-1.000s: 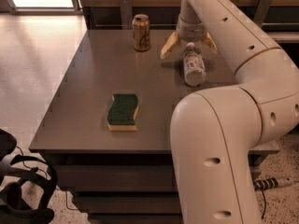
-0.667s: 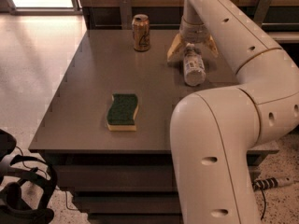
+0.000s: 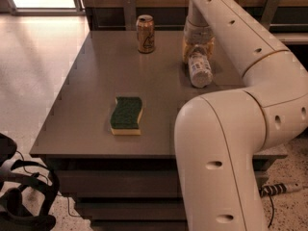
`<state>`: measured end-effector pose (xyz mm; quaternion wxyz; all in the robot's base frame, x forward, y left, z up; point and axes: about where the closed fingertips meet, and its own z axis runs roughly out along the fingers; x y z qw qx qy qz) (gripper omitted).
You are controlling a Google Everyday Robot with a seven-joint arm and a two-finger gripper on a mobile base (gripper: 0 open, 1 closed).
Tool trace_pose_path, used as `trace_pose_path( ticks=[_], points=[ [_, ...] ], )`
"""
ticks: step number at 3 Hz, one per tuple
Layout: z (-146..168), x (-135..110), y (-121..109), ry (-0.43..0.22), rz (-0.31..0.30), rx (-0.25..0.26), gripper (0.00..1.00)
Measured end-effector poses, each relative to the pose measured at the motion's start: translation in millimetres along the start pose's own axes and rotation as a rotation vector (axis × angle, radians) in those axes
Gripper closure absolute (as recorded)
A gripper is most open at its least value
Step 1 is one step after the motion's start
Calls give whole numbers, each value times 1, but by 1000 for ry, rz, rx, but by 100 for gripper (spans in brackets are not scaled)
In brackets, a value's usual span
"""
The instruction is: Pick blue plastic bottle
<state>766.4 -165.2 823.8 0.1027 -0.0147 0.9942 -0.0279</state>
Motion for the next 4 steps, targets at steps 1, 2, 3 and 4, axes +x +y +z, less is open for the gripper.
trace_pose_path(
  ticks=[1, 2, 3, 4],
  points=[
    [3, -4, 2, -12, -1, -3, 92],
    [2, -4, 2, -12, -2, -3, 100],
    [-1, -23, 14, -71, -33, -32, 100],
    [-4, -32, 16, -99, -39, -48, 100]
  ],
)
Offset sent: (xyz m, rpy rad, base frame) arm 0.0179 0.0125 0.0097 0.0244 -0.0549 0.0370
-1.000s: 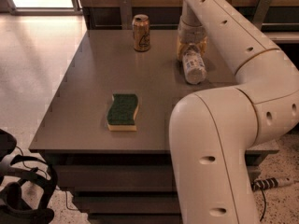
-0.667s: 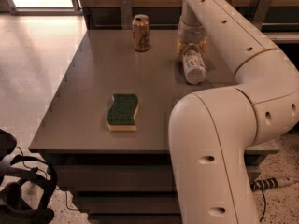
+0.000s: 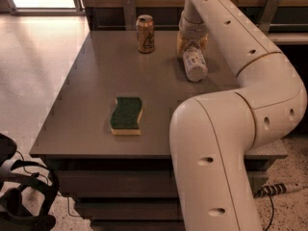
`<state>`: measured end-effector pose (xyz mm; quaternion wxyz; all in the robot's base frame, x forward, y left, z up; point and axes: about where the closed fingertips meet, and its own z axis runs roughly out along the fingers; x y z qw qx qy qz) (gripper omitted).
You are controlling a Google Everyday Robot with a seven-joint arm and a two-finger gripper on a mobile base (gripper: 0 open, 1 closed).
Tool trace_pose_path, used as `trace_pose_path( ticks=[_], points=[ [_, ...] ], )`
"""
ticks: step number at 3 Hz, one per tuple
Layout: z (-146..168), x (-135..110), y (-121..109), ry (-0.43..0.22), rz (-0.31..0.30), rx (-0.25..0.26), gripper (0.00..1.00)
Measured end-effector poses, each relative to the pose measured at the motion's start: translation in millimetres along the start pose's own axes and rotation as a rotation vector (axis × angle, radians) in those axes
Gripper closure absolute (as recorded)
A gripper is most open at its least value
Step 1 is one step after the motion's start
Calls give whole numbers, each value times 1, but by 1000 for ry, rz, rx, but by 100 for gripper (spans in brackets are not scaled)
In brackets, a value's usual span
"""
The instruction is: Pick blue plastic bottle
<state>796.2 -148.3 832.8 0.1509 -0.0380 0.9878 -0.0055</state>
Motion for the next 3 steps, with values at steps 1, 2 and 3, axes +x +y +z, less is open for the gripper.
trace_pose_path(
  ticks=[1, 2, 3],
  points=[
    [-16, -3, -20, -42, 36, 13, 100],
    [-42, -1, -49, -95, 86, 19, 100],
    [-66, 7, -74, -141, 115, 4, 100]
  ],
)
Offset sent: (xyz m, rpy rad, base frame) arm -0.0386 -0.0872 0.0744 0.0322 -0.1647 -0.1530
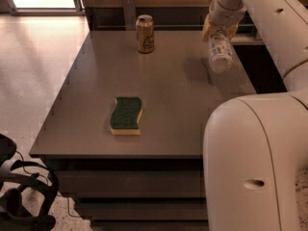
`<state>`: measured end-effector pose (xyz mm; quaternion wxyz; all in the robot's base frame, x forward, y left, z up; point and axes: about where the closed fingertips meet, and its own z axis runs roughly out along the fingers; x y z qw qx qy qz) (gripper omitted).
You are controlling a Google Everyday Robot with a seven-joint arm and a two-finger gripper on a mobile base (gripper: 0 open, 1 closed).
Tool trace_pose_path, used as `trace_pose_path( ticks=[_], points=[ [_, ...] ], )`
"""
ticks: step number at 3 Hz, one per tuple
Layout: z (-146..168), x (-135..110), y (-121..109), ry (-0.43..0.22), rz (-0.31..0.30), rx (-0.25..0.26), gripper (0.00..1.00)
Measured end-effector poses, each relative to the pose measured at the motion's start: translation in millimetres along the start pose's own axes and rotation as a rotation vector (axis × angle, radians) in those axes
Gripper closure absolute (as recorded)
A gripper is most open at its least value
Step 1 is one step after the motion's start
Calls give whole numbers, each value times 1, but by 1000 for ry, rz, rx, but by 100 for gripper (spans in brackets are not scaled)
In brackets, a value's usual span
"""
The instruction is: Pick blue plastic bottle
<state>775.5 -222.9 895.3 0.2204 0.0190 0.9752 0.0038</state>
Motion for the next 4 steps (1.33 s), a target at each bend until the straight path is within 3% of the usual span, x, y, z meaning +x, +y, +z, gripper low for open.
trace_pose_path(
  ticks=[1, 2, 4],
  points=[
    [-33, 1, -25, -80, 5, -77, 100],
    [-57, -1, -33, -147, -31, -151, 100],
    [-121, -13, -27, -352, -156, -324, 100]
  ],
)
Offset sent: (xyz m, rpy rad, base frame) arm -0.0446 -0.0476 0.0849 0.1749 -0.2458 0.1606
